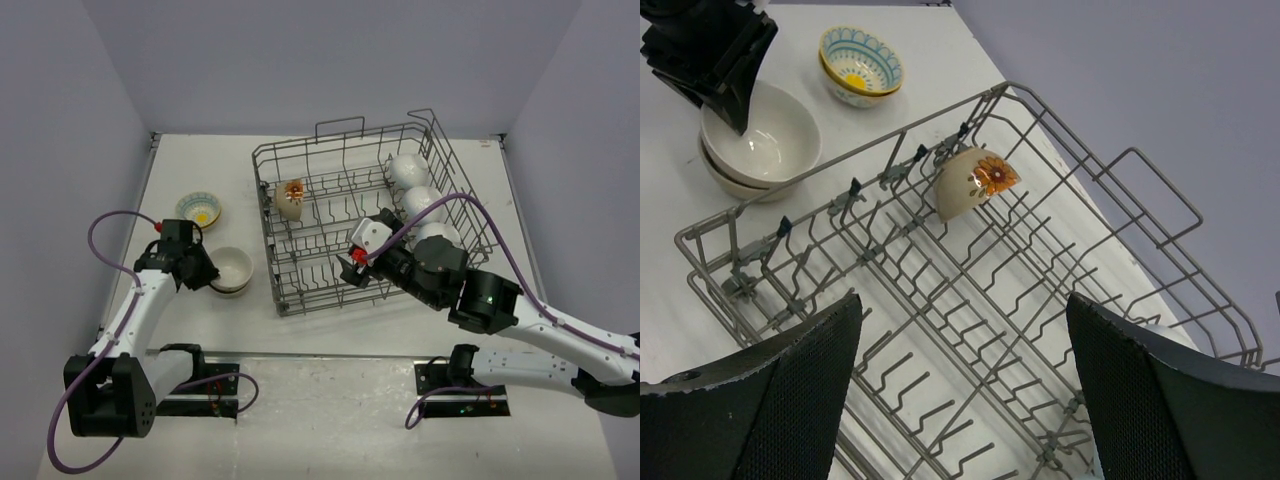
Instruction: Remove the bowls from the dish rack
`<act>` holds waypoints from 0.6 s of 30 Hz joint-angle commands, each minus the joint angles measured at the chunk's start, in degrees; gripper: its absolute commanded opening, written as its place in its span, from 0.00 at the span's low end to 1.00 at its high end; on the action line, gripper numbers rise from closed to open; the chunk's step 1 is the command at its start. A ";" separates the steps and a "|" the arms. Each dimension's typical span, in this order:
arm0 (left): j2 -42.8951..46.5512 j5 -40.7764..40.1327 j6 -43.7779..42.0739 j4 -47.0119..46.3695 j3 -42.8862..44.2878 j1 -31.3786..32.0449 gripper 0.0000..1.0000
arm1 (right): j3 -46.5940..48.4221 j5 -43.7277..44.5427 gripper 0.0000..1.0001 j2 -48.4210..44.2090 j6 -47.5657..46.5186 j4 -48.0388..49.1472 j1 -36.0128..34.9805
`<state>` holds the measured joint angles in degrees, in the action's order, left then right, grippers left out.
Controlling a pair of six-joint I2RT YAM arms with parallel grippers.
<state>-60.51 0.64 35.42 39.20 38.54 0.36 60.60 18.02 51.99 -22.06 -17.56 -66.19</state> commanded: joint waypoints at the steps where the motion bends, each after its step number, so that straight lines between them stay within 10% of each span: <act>1: 1.18 1.55 0.88 -1.94 1.79 -0.36 0.32 | 0.05 -0.88 0.83 -0.48 -0.26 1.83 0.01; 18: 6.90 2.79 0.44 2.72 1.88 -0.36 0.11 | 1.45 -6.42 0.84 2.94 2.29 1.83 3.97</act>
<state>-55.07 1.26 35.40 42.92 39.29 0.34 60.60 13.56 54.81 -20.99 -17.54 -62.59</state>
